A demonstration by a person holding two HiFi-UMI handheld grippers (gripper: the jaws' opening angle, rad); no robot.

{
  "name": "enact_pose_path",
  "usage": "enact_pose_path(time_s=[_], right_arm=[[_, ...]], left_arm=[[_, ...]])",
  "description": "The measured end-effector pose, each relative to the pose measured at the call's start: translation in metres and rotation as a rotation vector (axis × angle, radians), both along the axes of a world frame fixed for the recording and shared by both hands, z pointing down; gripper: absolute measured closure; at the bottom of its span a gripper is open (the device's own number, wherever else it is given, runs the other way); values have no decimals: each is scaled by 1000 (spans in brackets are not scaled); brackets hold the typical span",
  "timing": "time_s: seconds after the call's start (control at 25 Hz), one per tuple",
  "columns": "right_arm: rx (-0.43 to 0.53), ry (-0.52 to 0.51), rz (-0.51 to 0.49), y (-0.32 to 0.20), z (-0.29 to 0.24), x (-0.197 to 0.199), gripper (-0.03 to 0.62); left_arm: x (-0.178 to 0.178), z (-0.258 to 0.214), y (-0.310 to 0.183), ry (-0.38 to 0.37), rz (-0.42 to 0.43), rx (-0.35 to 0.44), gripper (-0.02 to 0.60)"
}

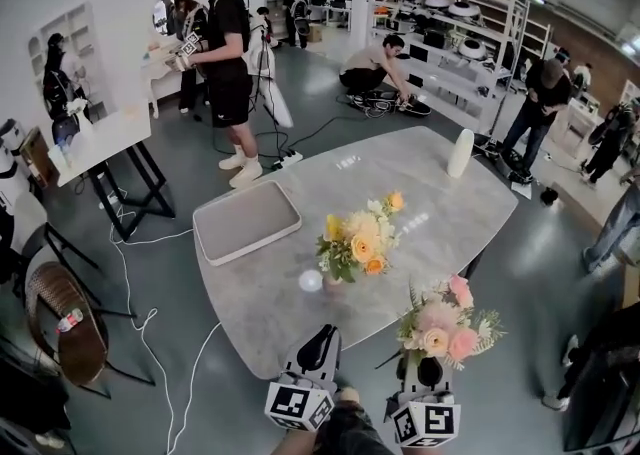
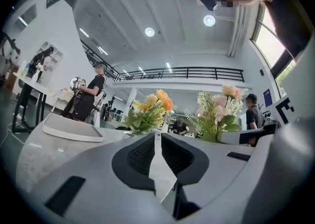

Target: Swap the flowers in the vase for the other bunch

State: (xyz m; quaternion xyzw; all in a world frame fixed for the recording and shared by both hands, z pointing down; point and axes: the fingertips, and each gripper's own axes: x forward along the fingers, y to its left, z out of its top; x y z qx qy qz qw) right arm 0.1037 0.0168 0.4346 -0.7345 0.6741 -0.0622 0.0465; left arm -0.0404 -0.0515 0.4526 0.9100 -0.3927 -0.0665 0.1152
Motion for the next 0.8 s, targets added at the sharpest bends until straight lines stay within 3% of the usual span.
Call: enact_pose_path(time_s=[0.12,0.24,0.8], right_arm=[[7,5,5,-12,5,4,556],[26,1,10,-26,7,7,556],[35,25,77,-73,14,16,555]], left_arm=[[5,13,-13,2,18,-6,461],[11,22,-29,-15,22,5,414],[32,44,-105,-91,6,34,282]])
